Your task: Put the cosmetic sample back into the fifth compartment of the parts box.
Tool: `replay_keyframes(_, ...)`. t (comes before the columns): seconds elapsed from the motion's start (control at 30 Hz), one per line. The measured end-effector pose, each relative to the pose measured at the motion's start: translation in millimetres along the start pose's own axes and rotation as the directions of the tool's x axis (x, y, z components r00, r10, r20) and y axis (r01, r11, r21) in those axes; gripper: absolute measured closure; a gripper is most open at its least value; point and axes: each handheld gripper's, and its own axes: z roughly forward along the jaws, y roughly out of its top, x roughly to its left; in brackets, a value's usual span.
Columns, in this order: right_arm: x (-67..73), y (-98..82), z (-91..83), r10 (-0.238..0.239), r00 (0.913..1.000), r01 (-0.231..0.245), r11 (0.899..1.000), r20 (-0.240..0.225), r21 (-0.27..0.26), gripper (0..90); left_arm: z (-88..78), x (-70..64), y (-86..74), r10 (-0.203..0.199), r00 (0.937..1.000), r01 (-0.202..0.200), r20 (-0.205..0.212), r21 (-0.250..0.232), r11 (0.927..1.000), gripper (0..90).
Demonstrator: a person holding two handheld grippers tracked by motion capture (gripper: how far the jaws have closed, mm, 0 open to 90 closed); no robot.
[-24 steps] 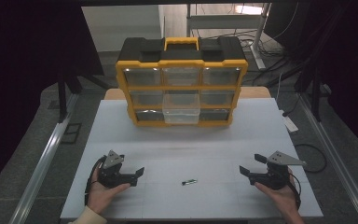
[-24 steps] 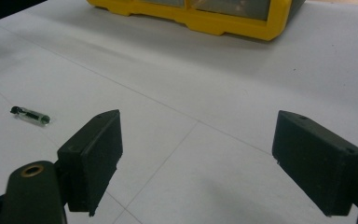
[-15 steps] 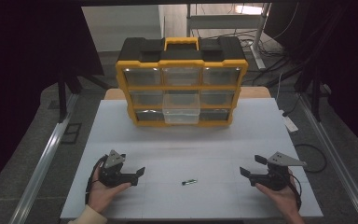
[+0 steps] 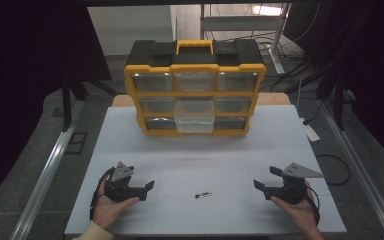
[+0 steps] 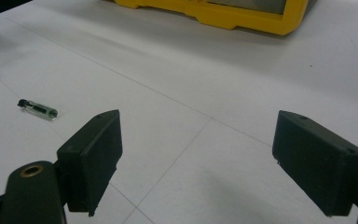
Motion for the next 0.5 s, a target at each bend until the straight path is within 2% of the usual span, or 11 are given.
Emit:
replay_keyframes(0.3, 1.1, 0.1, -0.7, -0.003, 0.9999, 0.003, 1.000, -0.015, -0.005, 16.4, -1.9, -1.9, 5.1, 0.009, 0.9998, -0.009, 0.016, 0.000, 1.0000, 8.4)
replay_keyframes(0.5, 1.1, 1.3, 1.7, -0.008, 0.9998, 0.008, 1.000, -0.017, -0.002, 16.3, -6.9, -3.6, 9.6, 0.014, 0.9990, -0.014, 0.042, -0.003, 0.9999, 8.4)
